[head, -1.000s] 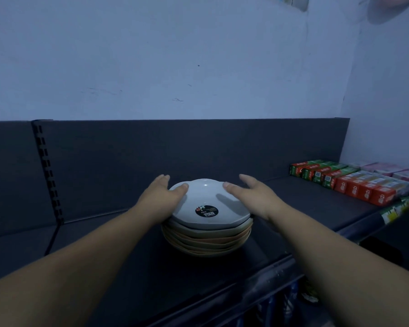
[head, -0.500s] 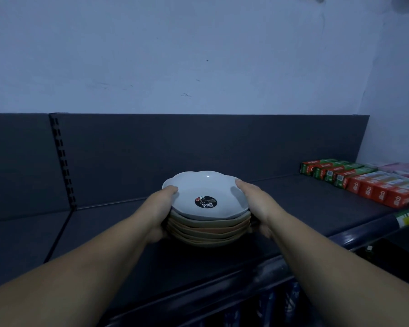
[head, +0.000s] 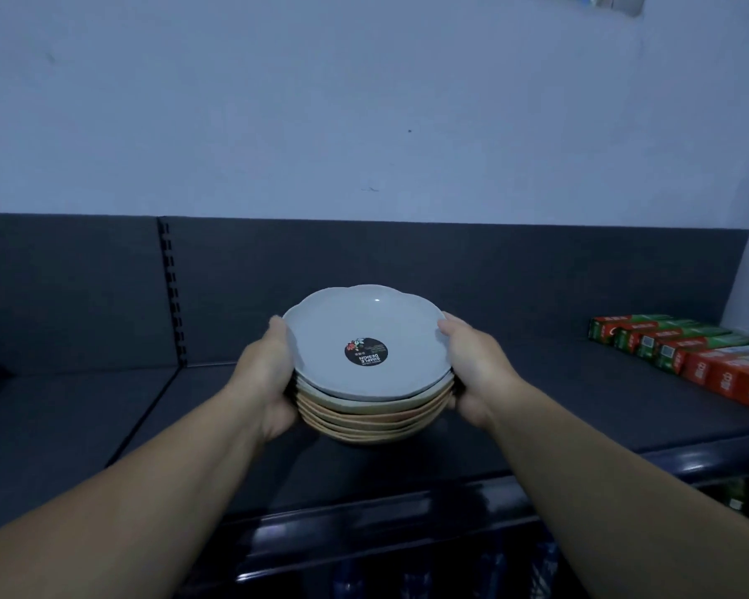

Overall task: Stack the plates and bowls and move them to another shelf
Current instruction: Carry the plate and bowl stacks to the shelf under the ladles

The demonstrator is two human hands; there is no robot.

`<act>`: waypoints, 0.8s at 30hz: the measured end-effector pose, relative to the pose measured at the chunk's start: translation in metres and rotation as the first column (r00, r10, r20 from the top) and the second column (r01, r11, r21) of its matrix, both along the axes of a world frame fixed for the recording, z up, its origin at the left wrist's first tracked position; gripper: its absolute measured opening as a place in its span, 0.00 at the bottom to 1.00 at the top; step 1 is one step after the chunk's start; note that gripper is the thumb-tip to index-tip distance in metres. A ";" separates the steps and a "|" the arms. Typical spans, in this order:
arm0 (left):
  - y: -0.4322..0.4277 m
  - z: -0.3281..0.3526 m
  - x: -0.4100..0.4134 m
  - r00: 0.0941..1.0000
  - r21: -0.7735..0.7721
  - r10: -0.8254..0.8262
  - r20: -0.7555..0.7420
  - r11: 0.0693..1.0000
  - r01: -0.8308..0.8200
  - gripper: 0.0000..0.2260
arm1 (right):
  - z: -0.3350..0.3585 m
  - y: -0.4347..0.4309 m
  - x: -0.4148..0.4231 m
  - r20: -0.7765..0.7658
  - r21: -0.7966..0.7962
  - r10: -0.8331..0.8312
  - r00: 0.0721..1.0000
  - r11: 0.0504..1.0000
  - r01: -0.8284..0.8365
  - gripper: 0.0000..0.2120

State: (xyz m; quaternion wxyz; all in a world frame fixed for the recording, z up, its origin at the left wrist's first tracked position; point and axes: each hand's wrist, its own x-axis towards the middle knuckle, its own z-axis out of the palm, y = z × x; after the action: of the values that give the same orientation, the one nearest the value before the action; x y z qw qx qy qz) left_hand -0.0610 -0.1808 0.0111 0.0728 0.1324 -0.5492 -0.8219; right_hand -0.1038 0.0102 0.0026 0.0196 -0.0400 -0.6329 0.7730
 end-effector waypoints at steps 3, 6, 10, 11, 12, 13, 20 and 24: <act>-0.005 -0.004 0.020 0.996 0.012 0.085 -0.006 0.996 -0.085 0.15 | -0.002 -0.016 0.007 0.011 -0.013 0.012 1.000 1.000 -0.011 0.14; -0.016 -0.008 0.043 0.989 0.026 0.144 -0.014 0.989 -0.144 0.12 | -0.004 -0.034 0.019 0.012 -0.018 0.059 0.998 0.998 -0.059 0.14; -0.042 -0.013 0.075 0.972 0.025 0.237 -0.006 0.971 -0.236 0.10 | -0.005 -0.064 0.043 0.039 -0.027 0.118 0.992 0.993 -0.117 0.12; -0.050 -0.014 0.085 0.965 0.027 0.262 0.000 0.965 -0.262 0.10 | -0.005 -0.072 0.050 0.036 -0.029 0.135 0.990 0.991 -0.134 0.11; -0.058 -0.016 0.096 0.958 0.028 0.287 0.006 0.957 -0.288 0.10 | -0.004 -0.082 0.058 0.033 -0.029 0.159 0.987 0.987 -0.158 0.10; -0.067 -0.017 0.108 0.950 0.029 0.312 0.013 0.950 -0.312 0.09 | -0.003 -0.091 0.067 0.035 -0.030 0.183 0.982 0.983 -0.182 0.10; -0.137 -0.018 0.219 0.877 0.058 0.480 0.040 0.875 -0.481 0.10 | 0.001 -0.181 0.154 0.087 -0.051 0.338 0.937 0.941 -0.334 0.09; -0.171 -0.019 0.285 0.815 0.068 0.577 0.051 0.812 -0.579 0.09 | 0.000 -0.228 0.207 0.119 -0.063 0.436 0.892 0.900 -0.431 0.09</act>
State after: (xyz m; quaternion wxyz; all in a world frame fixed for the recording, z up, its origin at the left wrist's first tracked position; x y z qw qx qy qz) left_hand 0.2245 -0.3523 -0.0078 0.3060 0.3071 -0.4504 -0.7805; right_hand 0.1032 -0.2175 0.0029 -0.1949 0.0516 -0.6122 0.7646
